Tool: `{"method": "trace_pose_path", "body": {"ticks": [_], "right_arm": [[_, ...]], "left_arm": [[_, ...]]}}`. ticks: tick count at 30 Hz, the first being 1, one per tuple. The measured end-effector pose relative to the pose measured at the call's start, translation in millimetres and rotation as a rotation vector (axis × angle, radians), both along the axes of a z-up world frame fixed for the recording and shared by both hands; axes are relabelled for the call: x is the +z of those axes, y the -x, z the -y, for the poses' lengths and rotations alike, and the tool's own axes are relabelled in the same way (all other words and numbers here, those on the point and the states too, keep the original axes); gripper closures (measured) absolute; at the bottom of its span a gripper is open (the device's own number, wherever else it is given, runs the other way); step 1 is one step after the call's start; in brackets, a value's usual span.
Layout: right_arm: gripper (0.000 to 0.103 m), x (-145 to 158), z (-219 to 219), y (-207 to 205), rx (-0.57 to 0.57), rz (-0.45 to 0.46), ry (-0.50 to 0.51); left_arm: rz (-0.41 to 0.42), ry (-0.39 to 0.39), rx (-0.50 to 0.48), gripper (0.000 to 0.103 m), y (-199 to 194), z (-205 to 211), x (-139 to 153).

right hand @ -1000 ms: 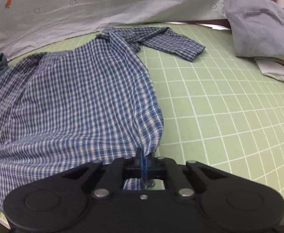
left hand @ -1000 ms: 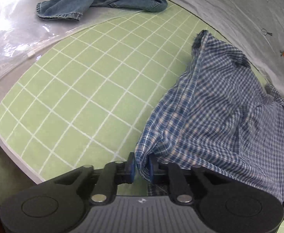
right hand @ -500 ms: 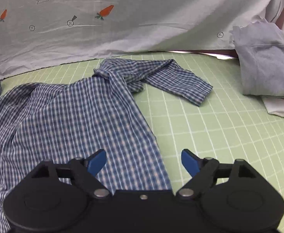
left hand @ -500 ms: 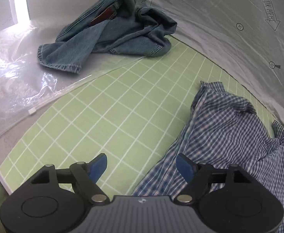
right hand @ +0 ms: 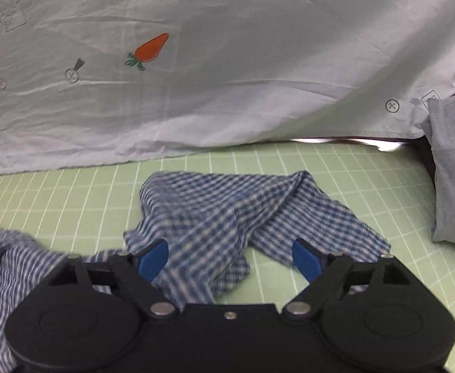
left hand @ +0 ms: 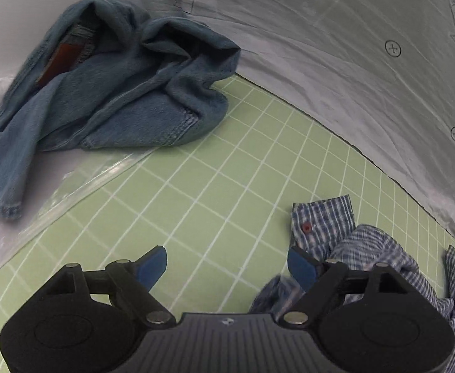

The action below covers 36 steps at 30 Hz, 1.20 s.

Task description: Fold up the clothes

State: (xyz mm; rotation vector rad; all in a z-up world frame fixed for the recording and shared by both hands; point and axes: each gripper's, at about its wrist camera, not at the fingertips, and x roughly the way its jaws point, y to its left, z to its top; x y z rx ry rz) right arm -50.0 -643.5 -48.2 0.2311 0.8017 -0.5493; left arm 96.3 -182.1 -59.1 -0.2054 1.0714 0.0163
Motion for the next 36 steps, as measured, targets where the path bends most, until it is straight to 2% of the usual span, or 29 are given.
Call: {"method": "trace_pose_path", "body": {"ticks": [2,4,8,9,14,16,21,25,26,27,28,29,30,31,32,33,34,36], "right_arm": [[0.013,-9,10,-20,-0.033,0.008,-0.028],[0.013,-23,12,-38,-0.046,-0.022,-0.043],[0.013,-47,23,-59,-0.113,-0.091,-0.005],[0.013,-51,27,-61,-0.144,-0.099,-0.003],[0.013,-67,57,-53,-0.271,-0.063,-0.095],[0.013,-70,65,-48,-0.303,-0.064,-0.077],[0.013,-76,85,-30,-0.371,-0.074,-0.037],[0.013,-82,100,-15,-0.412,-0.086,-0.036],[0.012,-83,102,-11,-0.412,-0.078,-0.04],[0.012,-83,103,-9,-0.403,-0.074,-0.04],[0.013,-83,103,-8,-0.39,-0.073,-0.038],[0.015,-83,103,-6,-0.376,-0.072,-0.036],[0.021,-82,102,-5,-0.355,-0.065,-0.036],[0.026,-81,101,-4,-0.332,-0.055,-0.039],[0.044,-80,101,-3,-0.308,-0.045,-0.042],[0.058,-78,99,-3,-0.295,-0.047,-0.031],[0.066,-77,98,-2,-0.286,-0.056,-0.013],[0.102,-77,95,-3,-0.273,-0.128,0.068]], "left_arm": [[-0.015,-0.036,-0.034,0.018,-26,14,-11],[-0.019,-0.049,-0.075,0.017,-42,26,-20],[-0.049,-0.032,-0.155,0.014,-61,45,-43],[-0.039,-0.041,-0.168,0.009,-63,49,-46],[-0.012,-0.1,-0.229,0.006,-74,68,-52],[-0.01,-0.096,-0.25,0.006,-79,73,-53],[-0.018,-0.019,-0.322,0.006,-80,88,-51],[-0.027,-0.086,-0.365,0.008,-73,107,-54],[-0.025,-0.112,-0.371,0.012,-70,110,-53],[-0.019,-0.141,-0.374,0.021,-68,112,-52],[-0.012,-0.139,-0.385,0.025,-65,112,-50],[-0.012,-0.131,-0.383,0.041,-65,112,-48],[-0.014,-0.123,-0.379,0.062,-65,111,-46],[-0.016,-0.115,-0.375,0.077,-65,110,-44],[-0.025,-0.108,-0.363,0.098,-67,107,-44],[-0.034,-0.083,-0.347,0.098,-69,103,-44],[-0.037,-0.089,-0.333,0.098,-70,99,-43],[-0.041,-0.114,-0.304,0.098,-71,92,-42]]}}
